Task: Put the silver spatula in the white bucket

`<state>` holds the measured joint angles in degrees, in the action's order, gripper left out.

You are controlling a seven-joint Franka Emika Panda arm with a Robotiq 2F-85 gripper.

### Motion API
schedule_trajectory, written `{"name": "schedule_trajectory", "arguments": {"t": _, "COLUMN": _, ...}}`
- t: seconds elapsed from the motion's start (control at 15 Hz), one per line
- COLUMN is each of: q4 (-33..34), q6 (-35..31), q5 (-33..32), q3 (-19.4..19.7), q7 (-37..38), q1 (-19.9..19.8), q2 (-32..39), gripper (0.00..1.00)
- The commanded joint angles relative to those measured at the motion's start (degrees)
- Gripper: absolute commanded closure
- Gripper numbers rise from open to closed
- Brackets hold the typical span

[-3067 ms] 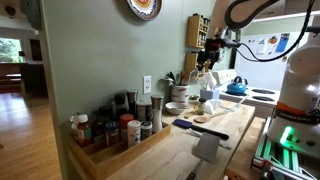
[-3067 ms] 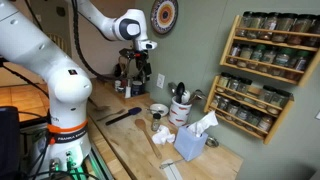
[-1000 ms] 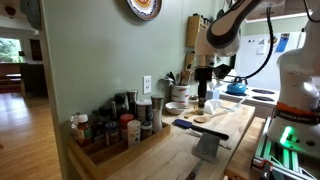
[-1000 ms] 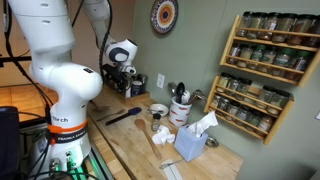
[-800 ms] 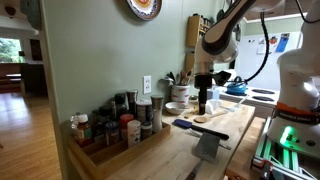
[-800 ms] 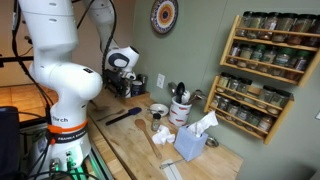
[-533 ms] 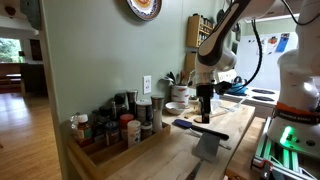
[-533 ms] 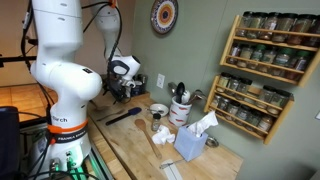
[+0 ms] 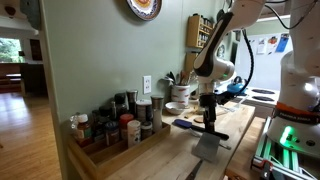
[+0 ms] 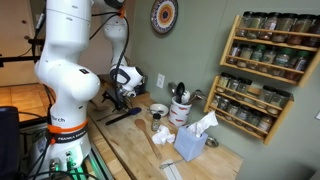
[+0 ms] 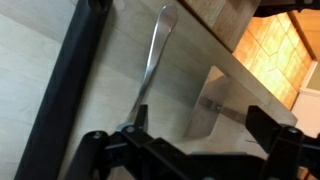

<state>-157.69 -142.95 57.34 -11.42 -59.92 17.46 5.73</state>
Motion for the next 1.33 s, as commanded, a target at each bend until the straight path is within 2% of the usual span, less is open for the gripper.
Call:
{"name": "schedule_trajectory", "arguments": {"t": 0.0, "q4": 0.0, "q6": 0.1, "q5": 5.5, "q3": -2.0, "q7": -6.7, "q1": -2.6, "q2": 1.5, "gripper": 0.0}}
{"name": "schedule_trajectory", "arguments": {"t": 0.53, "q4": 0.7, "q6": 2.2, "q5": 13.7, "q3": -3.5, "q7": -10.4, "q1": -2.8, "q2": 2.3, "gripper": 0.0}}
{"name": "schedule_trajectory", "arguments": {"t": 0.87, "q4": 1.3, "q6": 2.5, "q5": 16.5, "q3": -4.1, "q7": -11.1, "q1": -2.3, "q2": 4.1, "gripper": 0.0}}
{"name": "schedule_trajectory", "arguments": {"t": 0.93, "q4": 1.5, "q6": 2.5, "q5": 16.9, "q3": -4.1, "q7": -11.3, "q1": -2.3, "q2": 4.7, "gripper": 0.07}}
{"name": "schedule_trajectory", "arguments": {"t": 1.07, "q4": 1.9, "q6": 2.5, "q5": 18.0, "q3": -4.1, "q7": -12.0, "q1": -2.5, "q2": 6.0, "gripper": 0.35}}
{"name": "schedule_trajectory", "arguments": {"t": 1.27, "q4": 2.1, "q6": 2.5, "q5": 19.2, "q3": -3.8, "q7": -12.6, "q1": -2.6, "q2": 6.9, "gripper": 0.58}}
